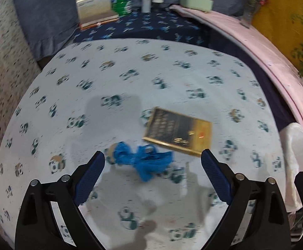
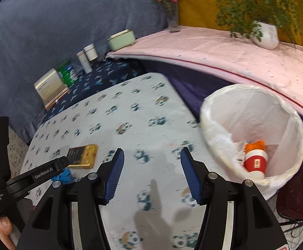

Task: Collect trash
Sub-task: 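Move both open tools back over the gold card and blue glove, then grasp the blue glove with the left tool while the right tool lowers onto the gold card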

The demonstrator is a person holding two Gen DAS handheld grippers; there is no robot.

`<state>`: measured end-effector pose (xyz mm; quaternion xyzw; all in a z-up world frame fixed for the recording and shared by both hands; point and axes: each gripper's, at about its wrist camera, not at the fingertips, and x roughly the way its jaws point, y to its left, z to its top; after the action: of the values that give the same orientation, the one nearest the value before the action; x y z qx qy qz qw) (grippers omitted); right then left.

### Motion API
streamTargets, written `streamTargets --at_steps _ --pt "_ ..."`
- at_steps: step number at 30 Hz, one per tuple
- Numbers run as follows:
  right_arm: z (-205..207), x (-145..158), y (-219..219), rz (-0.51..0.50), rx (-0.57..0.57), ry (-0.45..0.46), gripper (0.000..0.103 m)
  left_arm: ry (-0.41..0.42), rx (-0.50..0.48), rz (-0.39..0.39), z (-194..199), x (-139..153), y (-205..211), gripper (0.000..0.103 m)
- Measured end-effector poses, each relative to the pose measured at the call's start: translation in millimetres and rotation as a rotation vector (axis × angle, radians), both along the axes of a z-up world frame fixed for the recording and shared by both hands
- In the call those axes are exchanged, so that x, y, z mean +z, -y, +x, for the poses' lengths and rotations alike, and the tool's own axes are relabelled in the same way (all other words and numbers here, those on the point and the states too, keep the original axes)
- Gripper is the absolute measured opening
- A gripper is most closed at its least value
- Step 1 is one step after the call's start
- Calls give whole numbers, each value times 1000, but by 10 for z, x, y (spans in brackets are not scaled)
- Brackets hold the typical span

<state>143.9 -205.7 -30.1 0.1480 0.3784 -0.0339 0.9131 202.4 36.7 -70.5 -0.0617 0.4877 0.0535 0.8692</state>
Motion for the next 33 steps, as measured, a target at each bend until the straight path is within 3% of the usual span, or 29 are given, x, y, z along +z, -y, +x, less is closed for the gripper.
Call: streamTargets --at_steps 6,12,14,17,19,21,33 --pt "142 -96 -395 -10 71 -25 55 -81 100 -77 61 -234 -316 89" --pt "272 -123 -604 -18 115 -37 55 -124 121 -153 184 -400 -375 89" --pt "319 -131 -647 -17 123 -41 55 -111 120 -139 183 -406 -378 83" --pt "380 -150 -724 -26 141 -46 55 -97 65 -135 151 -366 -390 58" --pt "426 -162 -775 -34 157 -48 55 -92 33 -162 122 -346 -439 34" --pt "490 -174 -830 -36 172 -52 55 -97 3 -177 121 -338 -485 24" --pt "1249 -330 -1402 -12 326 -108 55 -83 -37 -157 238 -305 -868 22"
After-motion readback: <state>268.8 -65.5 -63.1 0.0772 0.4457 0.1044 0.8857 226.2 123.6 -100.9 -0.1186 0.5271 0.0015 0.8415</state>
